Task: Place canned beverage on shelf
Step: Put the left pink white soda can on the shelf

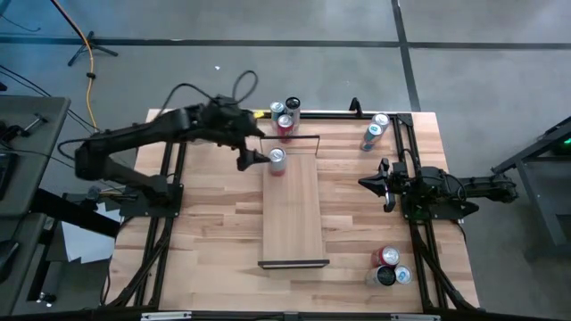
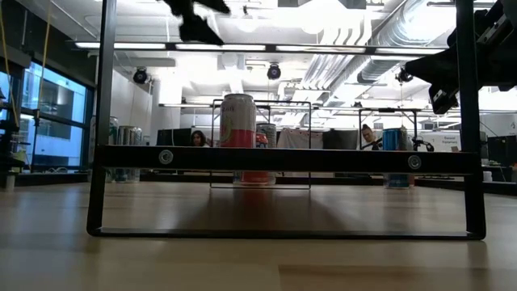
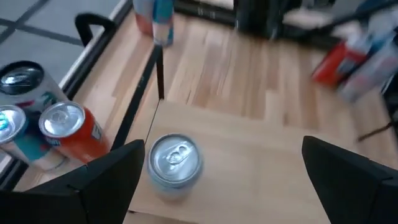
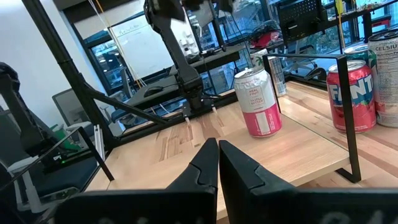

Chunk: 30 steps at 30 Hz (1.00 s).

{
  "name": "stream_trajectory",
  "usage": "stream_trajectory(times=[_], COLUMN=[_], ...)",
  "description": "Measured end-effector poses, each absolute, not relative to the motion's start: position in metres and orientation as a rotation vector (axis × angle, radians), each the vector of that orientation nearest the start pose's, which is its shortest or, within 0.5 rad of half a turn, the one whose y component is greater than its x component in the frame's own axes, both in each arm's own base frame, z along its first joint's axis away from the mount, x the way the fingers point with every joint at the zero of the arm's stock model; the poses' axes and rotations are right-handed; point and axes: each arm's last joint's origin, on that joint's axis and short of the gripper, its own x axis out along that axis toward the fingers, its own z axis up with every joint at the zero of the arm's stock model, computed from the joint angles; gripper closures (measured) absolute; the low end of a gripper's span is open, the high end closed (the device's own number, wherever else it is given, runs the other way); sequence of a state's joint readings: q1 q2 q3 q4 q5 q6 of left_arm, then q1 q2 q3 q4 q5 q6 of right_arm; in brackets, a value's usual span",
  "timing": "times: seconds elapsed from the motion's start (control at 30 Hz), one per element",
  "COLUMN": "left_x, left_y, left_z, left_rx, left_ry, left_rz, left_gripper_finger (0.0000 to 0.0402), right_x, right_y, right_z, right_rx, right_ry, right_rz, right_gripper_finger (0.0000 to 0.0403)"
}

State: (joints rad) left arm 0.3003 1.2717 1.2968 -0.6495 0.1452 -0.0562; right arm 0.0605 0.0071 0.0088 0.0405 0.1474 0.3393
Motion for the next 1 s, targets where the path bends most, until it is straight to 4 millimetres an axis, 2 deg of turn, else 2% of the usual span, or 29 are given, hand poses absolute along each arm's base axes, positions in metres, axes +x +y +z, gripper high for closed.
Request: stream_trajectory(times=[0.17,0.23,0.33,0.47,0.6,0.73,0.87,1.0], left_x=[0.235,0.23,0.225,0.218,0.212,0.206,0.201,0.2], left_y=[0.059,0.055,0.049,0.046,0.045,0.044,0.043,0.043], left_z=[0.393,0.398,0.392,0.372,0.359,0.365,0.369,0.37], left_rx=[-0.186,-0.171,-0.171,-0.253,-0.376,-0.436,-0.518,-0.612], left_ry=[0.427,0.353,0.265,0.217,0.164,0.102,0.066,0.059], left_rz=[0.142,0.129,0.112,0.114,0.125,0.129,0.126,0.129], left_gripper_finger=[0.0011,0.0011,0.0011,0.0011,0.0011,0.0011,0.0011,0.0011], right_x=[0.097,0.097,0.097,0.097,0.095,0.088,0.082,0.082], right_y=[0.002,0.002,0.002,0.001,-0.002,-0.009,-0.014,-0.014], right_z=[0.17,0.17,0.17,0.171,0.183,0.199,0.206,0.207], right_rx=[0.343,0.343,0.343,0.348,0.605,0.849,0.967,1.021], right_ry=[-0.057,-0.056,-0.057,-0.07,-0.24,-0.52,-0.68,-0.699], right_rz=[-0.079,-0.079,-0.079,-0.105,-0.152,-0.304,-0.4,-0.383], right_gripper_finger=[0.0402,0.0402,0.0402,0.0402,0.0402,0.0402,0.0402,0.0402])
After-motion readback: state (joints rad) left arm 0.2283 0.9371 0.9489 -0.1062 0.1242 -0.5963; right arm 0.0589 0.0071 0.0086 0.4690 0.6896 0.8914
